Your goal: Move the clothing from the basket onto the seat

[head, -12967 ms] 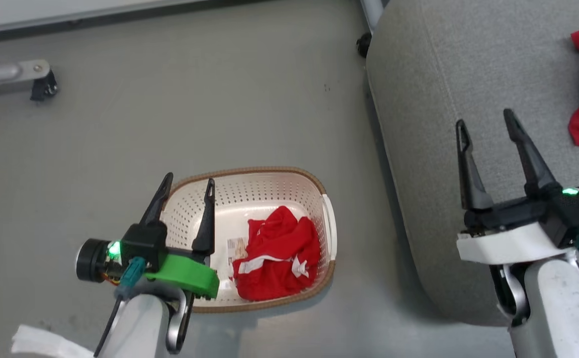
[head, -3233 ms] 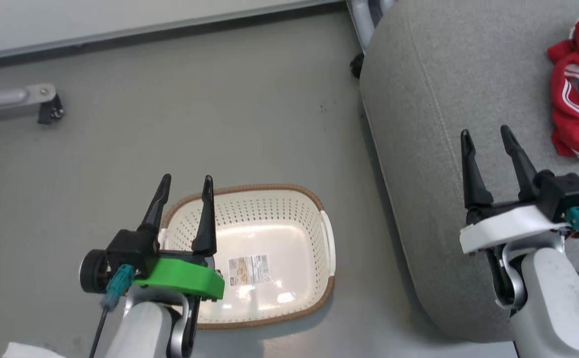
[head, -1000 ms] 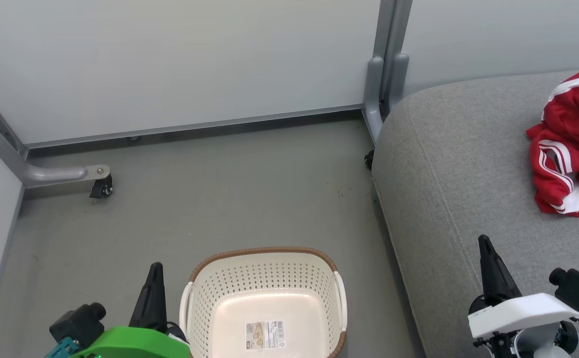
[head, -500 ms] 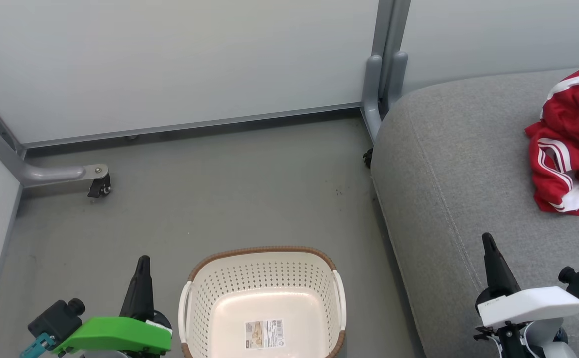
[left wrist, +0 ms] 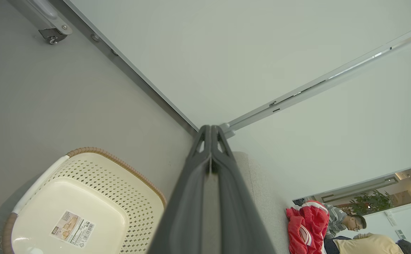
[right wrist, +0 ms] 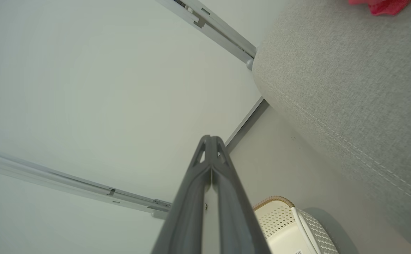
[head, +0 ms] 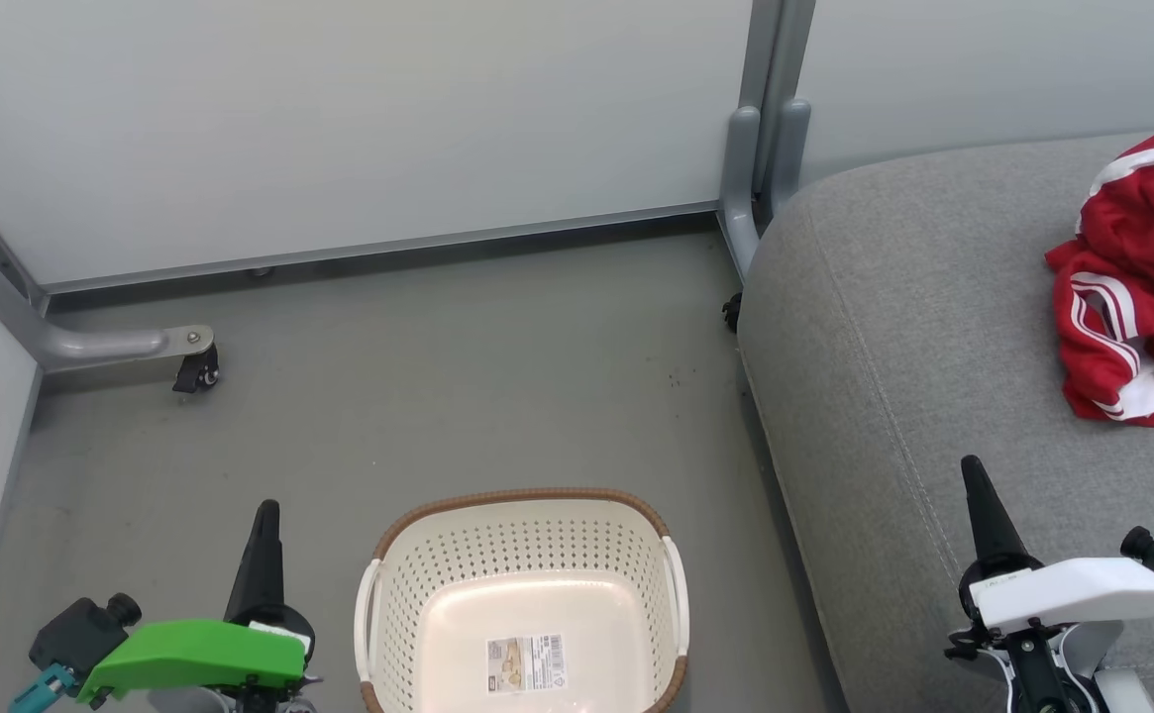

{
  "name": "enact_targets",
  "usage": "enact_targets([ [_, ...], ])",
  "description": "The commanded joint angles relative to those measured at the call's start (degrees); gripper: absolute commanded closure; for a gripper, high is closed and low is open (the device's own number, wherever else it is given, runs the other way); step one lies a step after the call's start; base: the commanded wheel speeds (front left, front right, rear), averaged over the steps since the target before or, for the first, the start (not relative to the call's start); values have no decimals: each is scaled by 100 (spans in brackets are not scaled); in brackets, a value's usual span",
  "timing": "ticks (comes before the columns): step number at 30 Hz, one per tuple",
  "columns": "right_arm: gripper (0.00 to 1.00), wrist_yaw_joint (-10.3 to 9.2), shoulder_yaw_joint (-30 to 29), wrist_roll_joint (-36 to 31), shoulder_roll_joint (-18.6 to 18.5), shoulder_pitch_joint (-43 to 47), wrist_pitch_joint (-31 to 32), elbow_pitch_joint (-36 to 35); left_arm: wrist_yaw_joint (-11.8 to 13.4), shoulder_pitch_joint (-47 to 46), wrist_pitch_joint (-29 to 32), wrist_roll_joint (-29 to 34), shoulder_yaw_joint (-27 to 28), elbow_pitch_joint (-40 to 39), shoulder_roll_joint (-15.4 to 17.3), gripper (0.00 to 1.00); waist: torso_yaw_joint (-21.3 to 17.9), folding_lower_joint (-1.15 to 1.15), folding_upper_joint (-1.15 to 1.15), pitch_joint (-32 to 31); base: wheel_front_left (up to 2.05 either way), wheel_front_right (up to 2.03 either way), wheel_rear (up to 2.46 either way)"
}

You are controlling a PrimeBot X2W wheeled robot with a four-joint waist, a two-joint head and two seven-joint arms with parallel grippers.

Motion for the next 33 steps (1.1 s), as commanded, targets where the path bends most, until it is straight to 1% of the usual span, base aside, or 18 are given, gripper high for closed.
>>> enact_targets([
  [1, 100, 3, -37, 173, -28, -145, 39, -23, -45, -185, 45, -158, 50, -23, 55, 100, -2, 0, 0, 2, 0, 0, 0],
  [18, 100, 3, -126, 1183, -17, -268, 294, 93, -127, -310, 296, -1113, 287, 55, 56, 100, -23, 0, 0, 23, 0, 0, 0],
  [33, 100, 3, -208, 1944, -2, -361, 497, 182, -193, -409, 502, -1822, 476, 114, 45, 100, -41, 0, 0, 42, 0, 0, 0],
])
